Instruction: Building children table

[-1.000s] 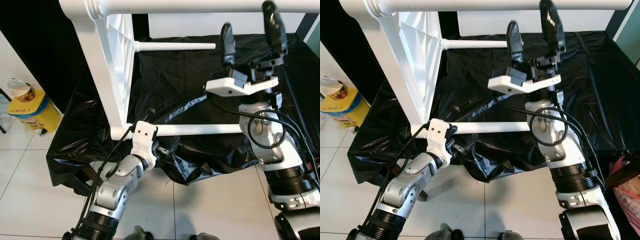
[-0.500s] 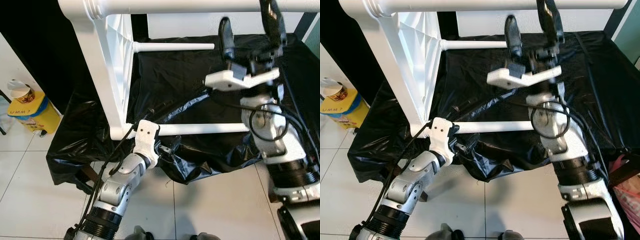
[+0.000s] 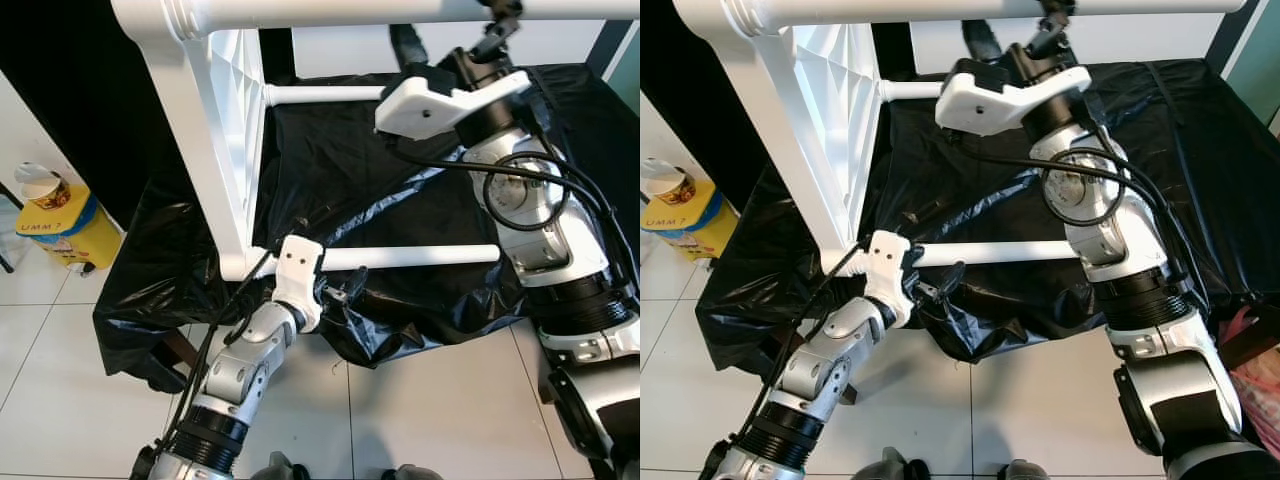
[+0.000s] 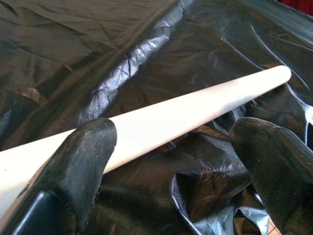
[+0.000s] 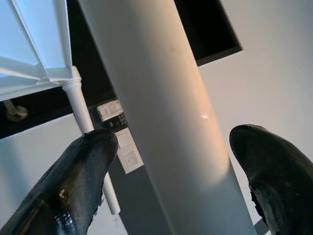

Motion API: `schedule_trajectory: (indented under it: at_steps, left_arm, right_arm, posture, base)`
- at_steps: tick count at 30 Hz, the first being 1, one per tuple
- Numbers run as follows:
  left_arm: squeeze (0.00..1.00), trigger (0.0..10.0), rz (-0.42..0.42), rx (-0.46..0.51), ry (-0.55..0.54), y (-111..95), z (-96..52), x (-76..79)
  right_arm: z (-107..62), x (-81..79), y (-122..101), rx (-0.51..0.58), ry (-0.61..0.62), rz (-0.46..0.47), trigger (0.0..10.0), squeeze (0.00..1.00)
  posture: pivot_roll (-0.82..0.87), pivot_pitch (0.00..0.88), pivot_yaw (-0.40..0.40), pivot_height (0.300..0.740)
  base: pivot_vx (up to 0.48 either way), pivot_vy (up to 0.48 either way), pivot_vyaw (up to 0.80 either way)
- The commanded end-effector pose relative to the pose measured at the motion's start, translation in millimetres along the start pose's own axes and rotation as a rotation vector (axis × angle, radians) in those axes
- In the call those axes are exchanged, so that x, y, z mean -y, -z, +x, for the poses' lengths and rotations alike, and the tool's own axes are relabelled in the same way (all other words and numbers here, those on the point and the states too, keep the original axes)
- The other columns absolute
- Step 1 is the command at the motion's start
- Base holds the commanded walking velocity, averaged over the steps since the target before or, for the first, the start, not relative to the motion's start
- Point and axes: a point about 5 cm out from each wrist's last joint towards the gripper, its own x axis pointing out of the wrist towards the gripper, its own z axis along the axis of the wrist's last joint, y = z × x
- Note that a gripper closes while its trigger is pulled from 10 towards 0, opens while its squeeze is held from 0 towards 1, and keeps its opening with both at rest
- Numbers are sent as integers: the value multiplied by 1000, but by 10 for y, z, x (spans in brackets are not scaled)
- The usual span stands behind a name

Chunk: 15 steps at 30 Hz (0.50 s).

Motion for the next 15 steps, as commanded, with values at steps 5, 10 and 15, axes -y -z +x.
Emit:
schedule_trajectory:
  at_steps: [5,10,15]
  left_arm:
    - [0,10000,-17,-20,62,54,8,6]
    - [0,10000,-131,-119,-39,194,-1,-40]
    - [0,10000,-273,-177,-112,281,-23,-36]
  right_arm:
    - [112,4,-27,-18,-73,7,10000,0]
    - [196,-1,2,-58,-146,-4,10000,0]
    - [209,6,3,-83,-170,18,10000,0]
  posture:
    - [-99,79,67,740]
    - [-93,83,72,740]
    - [-85,85,71,740]
  base:
    - [0,0,0]
    - [0,0,0]
    - [0,0,0]
